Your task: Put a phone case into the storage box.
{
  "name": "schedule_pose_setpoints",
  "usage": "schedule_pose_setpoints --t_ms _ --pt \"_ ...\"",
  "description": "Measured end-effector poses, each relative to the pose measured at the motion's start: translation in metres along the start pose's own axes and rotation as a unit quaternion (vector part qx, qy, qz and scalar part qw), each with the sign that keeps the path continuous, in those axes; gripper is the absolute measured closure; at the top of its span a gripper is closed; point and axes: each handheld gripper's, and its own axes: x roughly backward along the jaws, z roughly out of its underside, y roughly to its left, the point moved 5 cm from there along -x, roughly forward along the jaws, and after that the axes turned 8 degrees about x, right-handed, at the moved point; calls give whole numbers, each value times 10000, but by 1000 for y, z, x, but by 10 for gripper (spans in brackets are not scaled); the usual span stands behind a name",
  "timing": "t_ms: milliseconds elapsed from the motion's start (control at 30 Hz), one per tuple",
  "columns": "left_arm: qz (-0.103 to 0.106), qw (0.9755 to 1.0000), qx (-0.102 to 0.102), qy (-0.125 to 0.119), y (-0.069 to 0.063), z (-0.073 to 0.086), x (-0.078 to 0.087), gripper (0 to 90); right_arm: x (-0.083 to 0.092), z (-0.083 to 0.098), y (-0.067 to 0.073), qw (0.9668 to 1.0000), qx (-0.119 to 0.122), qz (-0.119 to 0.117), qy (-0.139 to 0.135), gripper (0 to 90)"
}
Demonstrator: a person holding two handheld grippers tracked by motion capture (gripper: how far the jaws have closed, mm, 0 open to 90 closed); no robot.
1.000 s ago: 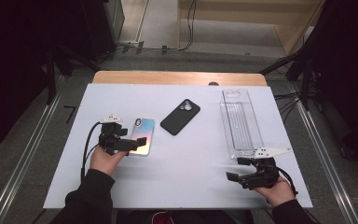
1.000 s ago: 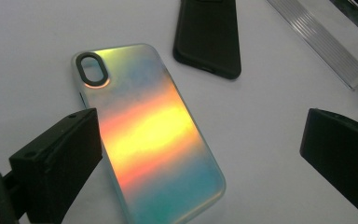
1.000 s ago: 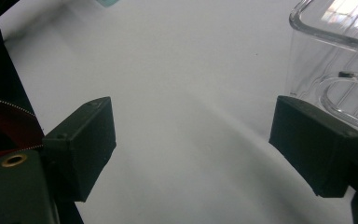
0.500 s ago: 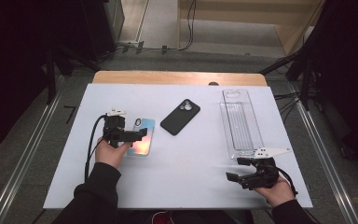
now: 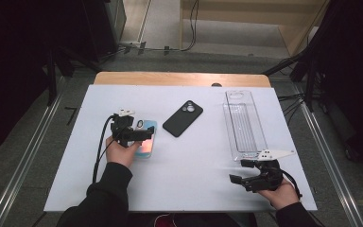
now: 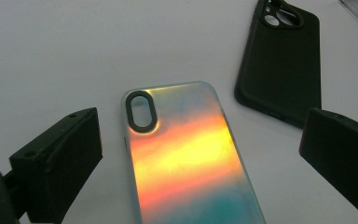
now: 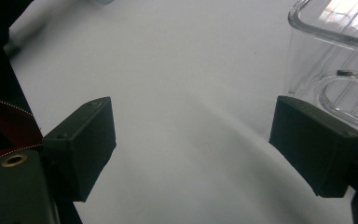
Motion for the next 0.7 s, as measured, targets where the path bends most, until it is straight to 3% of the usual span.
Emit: schedule_pose_setpoints --t_ms 67,267,567,700 --pt "-73 10000 -41 24 0 2 -1 0 0 0 0 10000 4 -2 4 126" --pt "-8 9999 121 17 3 7 -3 0 0 0 0 10000 4 5 -2 126" --pt "-221 9995 -52 207 2 25 -14 0 -1 -2 1 10000 44 -18 -4 126" --pt "-236 9996 36 173 3 29 -14 0 -3 -4 1 10000 74 -59 -7 126"
